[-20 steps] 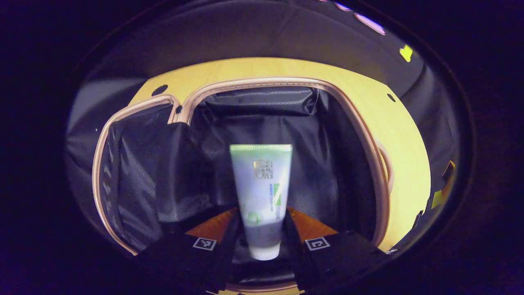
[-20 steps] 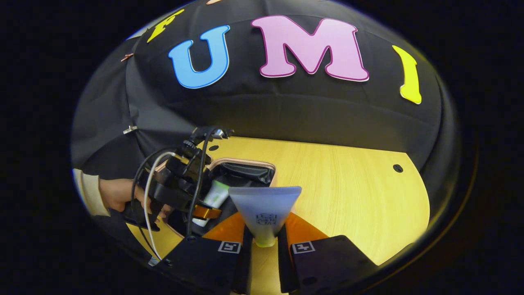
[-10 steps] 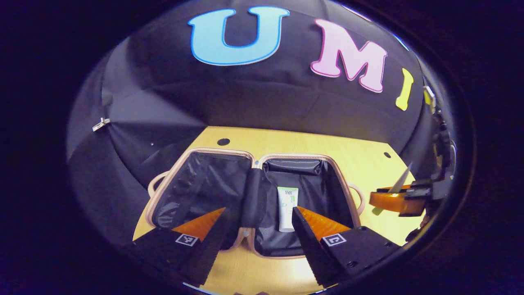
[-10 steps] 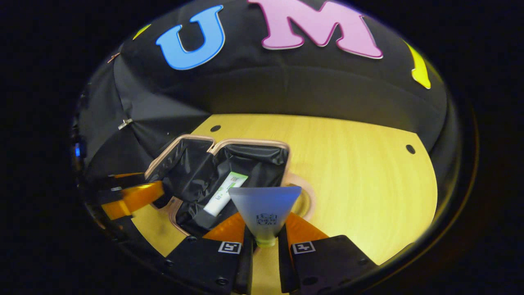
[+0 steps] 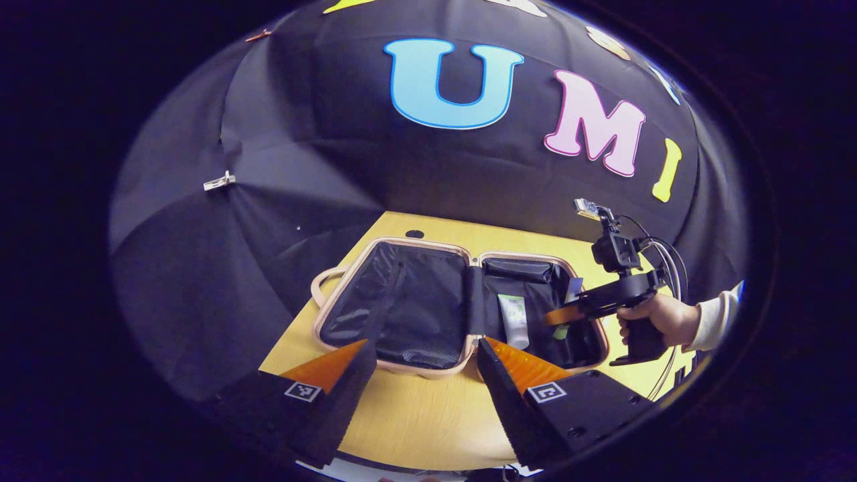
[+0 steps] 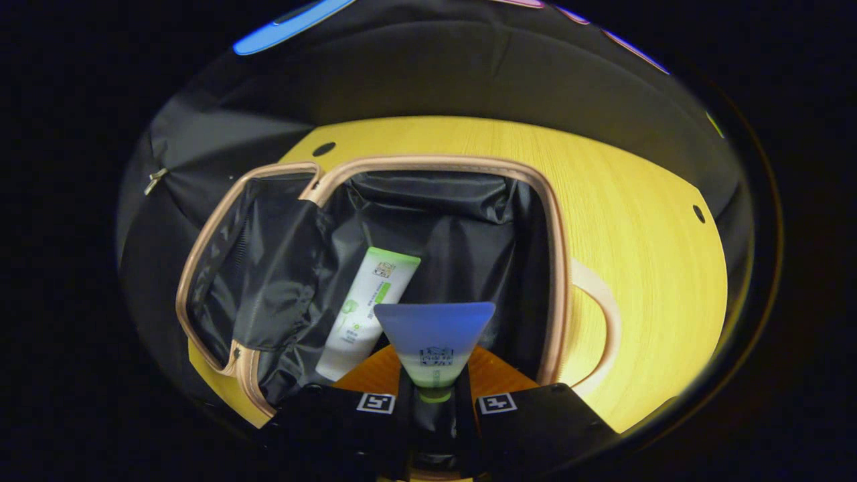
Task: First open the suitcase, pack the skin care products into it, and then close the suitcase.
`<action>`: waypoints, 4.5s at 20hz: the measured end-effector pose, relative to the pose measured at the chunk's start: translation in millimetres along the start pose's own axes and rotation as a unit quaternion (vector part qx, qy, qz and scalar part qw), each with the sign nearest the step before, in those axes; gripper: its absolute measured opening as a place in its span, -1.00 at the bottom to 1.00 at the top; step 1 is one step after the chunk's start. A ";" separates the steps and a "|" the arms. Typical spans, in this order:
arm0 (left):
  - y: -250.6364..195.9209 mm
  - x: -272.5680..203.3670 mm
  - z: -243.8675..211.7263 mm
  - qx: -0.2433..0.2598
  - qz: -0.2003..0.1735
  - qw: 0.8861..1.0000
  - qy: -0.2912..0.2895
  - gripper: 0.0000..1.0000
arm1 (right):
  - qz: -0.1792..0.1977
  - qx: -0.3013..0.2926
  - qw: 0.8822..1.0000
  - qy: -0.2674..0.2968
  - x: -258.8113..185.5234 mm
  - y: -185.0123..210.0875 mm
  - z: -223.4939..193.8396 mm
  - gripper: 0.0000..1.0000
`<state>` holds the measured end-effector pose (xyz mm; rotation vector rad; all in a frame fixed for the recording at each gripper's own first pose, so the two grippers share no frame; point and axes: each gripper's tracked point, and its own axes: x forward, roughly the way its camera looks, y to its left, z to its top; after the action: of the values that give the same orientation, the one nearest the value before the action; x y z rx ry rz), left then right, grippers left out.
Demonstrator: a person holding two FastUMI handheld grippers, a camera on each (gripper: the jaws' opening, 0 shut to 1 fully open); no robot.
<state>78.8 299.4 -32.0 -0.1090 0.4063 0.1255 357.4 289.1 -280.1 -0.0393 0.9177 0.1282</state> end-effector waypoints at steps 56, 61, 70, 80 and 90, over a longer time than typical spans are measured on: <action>-66.9 13.1 223.6 -0.096 -0.126 0.985 -0.064 -0.88 | -0.074 0.037 0.957 -0.277 -311.7 -262.1 -50.7 0.95; -181.4 11.2 178.6 -0.064 -0.153 0.986 -0.034 -0.88 | -0.053 0.053 0.956 -0.285 -319.7 -301.7 -59.6 0.94; -303.9 90.2 18.8 0.020 -0.096 0.993 0.059 -0.87 | -0.021 0.049 0.963 -0.265 -314.0 -371.7 -92.3 0.94; -327.6 95.2 -20.6 0.072 -0.063 0.994 0.048 -0.02 | -0.011 0.070 0.955 -0.288 -325.5 -372.7 -90.8 0.94; -300.0 -94.5 47.9 0.110 -0.075 0.980 -0.149 0.92 | -0.019 0.079 0.952 -0.294 -351.0 -303.8 -112.5 0.94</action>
<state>54.2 0.2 73.7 0.0969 0.1103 -0.0518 96.4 -55.1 -76.0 0.1250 0.3268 0.0260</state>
